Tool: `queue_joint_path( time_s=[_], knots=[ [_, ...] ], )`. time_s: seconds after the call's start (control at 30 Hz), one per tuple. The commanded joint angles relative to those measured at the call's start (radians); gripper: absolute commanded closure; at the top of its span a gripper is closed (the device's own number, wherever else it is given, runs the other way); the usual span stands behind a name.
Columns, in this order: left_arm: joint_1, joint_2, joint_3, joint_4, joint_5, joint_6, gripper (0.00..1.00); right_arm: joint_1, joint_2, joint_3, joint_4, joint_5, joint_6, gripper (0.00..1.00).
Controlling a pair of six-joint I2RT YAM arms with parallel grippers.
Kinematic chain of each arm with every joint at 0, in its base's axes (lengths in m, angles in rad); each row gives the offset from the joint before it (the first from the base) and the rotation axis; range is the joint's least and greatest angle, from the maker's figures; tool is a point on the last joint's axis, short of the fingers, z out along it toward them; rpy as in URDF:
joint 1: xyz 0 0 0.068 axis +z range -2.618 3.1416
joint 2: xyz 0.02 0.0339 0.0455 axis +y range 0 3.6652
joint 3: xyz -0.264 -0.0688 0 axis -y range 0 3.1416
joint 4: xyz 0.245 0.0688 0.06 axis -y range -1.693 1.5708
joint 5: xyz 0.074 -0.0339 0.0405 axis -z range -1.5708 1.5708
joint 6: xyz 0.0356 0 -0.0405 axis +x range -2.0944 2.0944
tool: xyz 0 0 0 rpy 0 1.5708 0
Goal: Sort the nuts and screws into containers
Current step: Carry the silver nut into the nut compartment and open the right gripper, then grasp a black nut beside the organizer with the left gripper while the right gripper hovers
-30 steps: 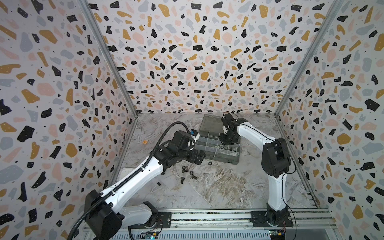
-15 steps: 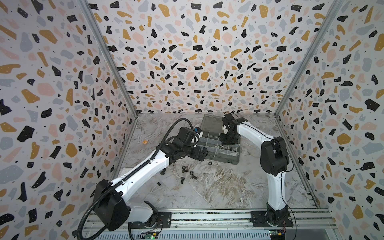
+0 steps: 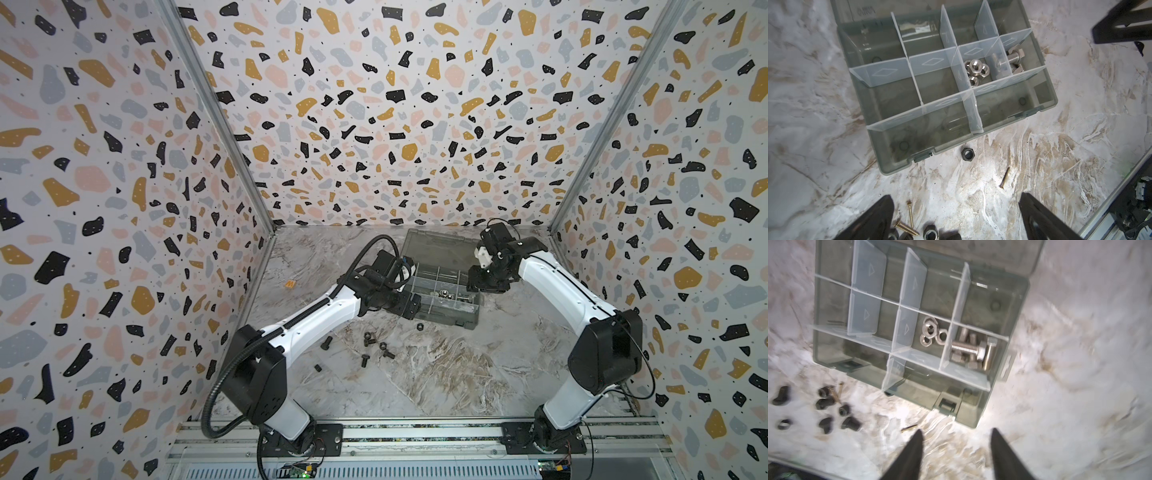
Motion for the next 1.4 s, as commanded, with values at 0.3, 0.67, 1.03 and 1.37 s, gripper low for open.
queue_joint_path(
  time_s=[0.3,0.67,1.03,1.37],
  knots=[
    [-0.089,0.220,0.103,0.004,-0.064,-0.113,0.15,-0.054,-0.145,-0.184,0.067,-0.149,-0.040,0.01],
    [-0.103,0.223,0.001,0.076,-0.124,-0.113,0.33,-0.052,-0.182,-0.170,0.063,-0.039,0.026,0.03],
    [-0.113,0.279,-0.002,0.148,-0.131,-0.130,0.35,-0.052,-0.167,-0.101,0.007,0.016,0.021,0.04],
    [-0.130,0.328,0.011,0.168,-0.150,-0.134,0.40,-0.054,-0.195,-0.126,-0.004,0.043,0.029,0.04]
  ],
)
